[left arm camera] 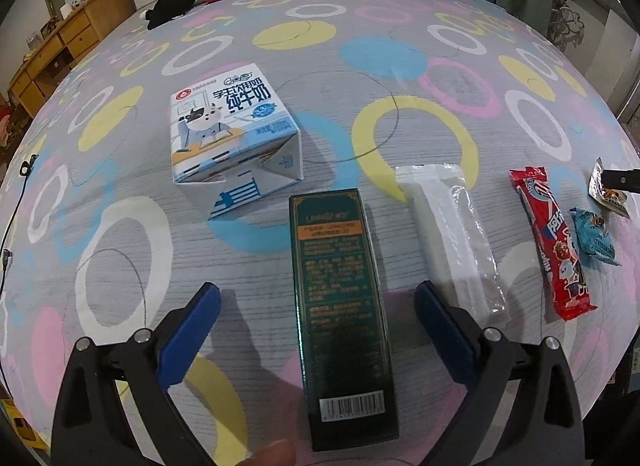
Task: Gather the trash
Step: 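Grasp the dark green box with the left tool while the right tool grasps the clear packet, then lift both held items and carry them to the trash bag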
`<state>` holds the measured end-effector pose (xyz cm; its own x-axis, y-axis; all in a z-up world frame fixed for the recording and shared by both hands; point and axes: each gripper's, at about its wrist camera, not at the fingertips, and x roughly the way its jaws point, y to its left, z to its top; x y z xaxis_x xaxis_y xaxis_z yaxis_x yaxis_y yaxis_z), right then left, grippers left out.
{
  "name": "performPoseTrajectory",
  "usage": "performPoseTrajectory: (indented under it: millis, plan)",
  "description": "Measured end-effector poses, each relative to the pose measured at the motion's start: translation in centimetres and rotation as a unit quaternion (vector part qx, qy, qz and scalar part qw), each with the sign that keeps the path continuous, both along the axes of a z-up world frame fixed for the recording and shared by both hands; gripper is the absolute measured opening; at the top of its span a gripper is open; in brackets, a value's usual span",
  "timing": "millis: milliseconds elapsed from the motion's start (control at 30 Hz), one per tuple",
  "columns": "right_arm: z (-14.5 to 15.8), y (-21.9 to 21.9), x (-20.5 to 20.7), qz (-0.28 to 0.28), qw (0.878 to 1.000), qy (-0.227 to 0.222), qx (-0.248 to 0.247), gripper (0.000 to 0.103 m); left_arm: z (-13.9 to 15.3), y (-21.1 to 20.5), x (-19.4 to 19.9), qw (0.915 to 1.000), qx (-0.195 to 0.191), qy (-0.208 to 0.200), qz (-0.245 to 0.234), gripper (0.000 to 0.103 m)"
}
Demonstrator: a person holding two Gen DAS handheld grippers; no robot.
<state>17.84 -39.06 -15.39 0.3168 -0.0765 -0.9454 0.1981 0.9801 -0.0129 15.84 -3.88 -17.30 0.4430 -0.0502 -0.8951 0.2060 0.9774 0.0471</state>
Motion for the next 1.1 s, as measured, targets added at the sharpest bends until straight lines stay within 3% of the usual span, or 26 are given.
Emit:
performPoseTrajectory:
  millis: [200, 367, 467, 700, 767, 933, 1100]
  plan:
    - [-1.8, -0.2, 0.8, -0.005, 1.0, 0.016, -0.004, 0.085, -0.1, -0.1, -0.3, 1.0, -0.007, -0.003, -0.001, 0.087]
    - [-1.7, 0.0, 0.8, -0.007, 1.0, 0.018, -0.005, 0.084, 0.1, -0.4, -0.6, 0.9999, -0.009, -0.011, -0.006, 0.076]
    - [-1.8, 0.2, 0.8, -0.01, 1.0, 0.019, 0.003, 0.077, 0.1, -0.6, -0.7, 0.9998, -0.011, -0.011, -0.007, 0.069]
    - [-1.2, 0.4, 0.9, -0.006, 1.0, 0.025, -0.007, 0.044, 0.3, -1.0, -0.8, 0.9997, -0.018, -0.012, -0.012, 0.053]
    - [-1.2, 0.2, 1.0, -0.007, 1.0, 0.026, -0.007, 0.042, 0.5, -1.0, -0.9, 0.9996, -0.024, -0.012, -0.01, 0.036]
    - [-1.0, 0.0, 1.0, -0.011, 1.0, 0.023, -0.011, 0.021, 0.7, -0.9, -0.7, 0.9995, -0.028, -0.008, -0.012, 0.035]
    - [-1.0, 0.1, 1.3, -0.006, 1.0, 0.02, -0.014, 0.016, 0.8, -0.6, -0.5, 0.9992, -0.039, -0.006, -0.009, 0.035]
